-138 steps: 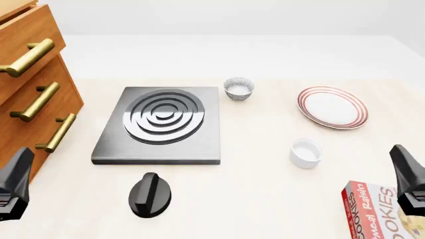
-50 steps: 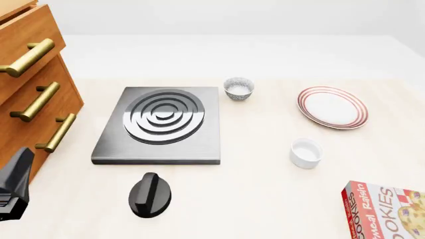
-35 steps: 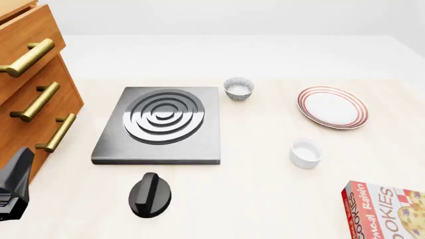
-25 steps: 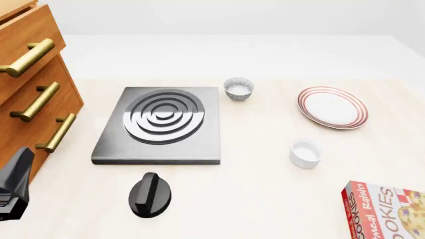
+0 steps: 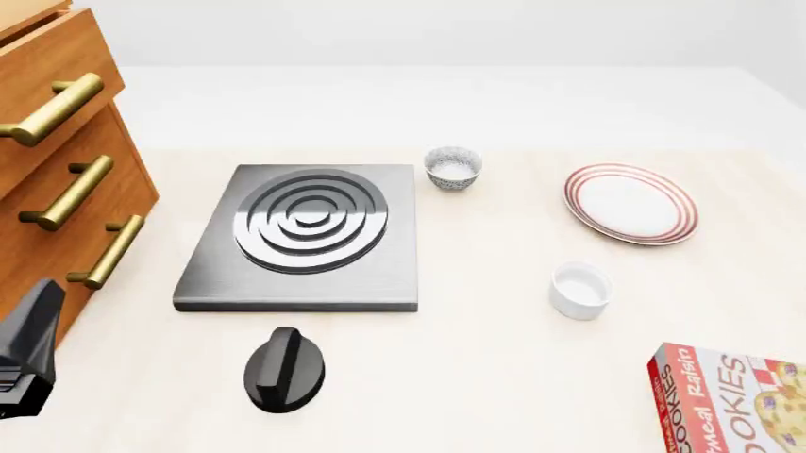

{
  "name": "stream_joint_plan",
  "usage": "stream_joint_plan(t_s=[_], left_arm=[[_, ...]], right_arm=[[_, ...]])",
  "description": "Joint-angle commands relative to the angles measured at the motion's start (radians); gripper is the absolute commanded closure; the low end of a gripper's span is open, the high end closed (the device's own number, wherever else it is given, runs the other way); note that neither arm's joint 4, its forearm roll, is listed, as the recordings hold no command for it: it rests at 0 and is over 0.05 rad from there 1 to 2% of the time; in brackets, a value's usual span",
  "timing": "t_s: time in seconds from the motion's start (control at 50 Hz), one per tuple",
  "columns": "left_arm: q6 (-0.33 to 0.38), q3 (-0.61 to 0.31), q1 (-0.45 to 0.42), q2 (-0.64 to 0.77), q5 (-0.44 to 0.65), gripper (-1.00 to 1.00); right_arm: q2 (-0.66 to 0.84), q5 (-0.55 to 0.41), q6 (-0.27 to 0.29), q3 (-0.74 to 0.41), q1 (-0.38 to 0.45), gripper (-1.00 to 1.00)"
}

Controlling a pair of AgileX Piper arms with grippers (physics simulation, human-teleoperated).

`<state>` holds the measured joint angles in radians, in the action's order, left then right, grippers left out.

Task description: Pick the akita bowl next to the cookies box and place it on the plate.

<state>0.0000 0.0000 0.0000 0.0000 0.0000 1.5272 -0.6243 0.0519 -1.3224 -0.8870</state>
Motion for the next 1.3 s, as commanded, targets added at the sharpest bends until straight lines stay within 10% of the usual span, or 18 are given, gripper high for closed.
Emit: stream_joint_plan(t_s=[0.02,0.54,1.3], left_arm=[[0.000,0.000,0.000,0.000,0.000,-1.00],[0.000,0.000,0.000,0.000,0.000,-1.00],[0.000,0.000,0.000,0.000,0.000,-1.00]], right_arm=[[0.061,-0.014,-0.040,-0.062,-0.077,-1.00],[0.139,0.024,-0.101,-0.128,-0.049,-1.00],[0.378,0.207,-0.035,-0.095,-0.044,-1.00]])
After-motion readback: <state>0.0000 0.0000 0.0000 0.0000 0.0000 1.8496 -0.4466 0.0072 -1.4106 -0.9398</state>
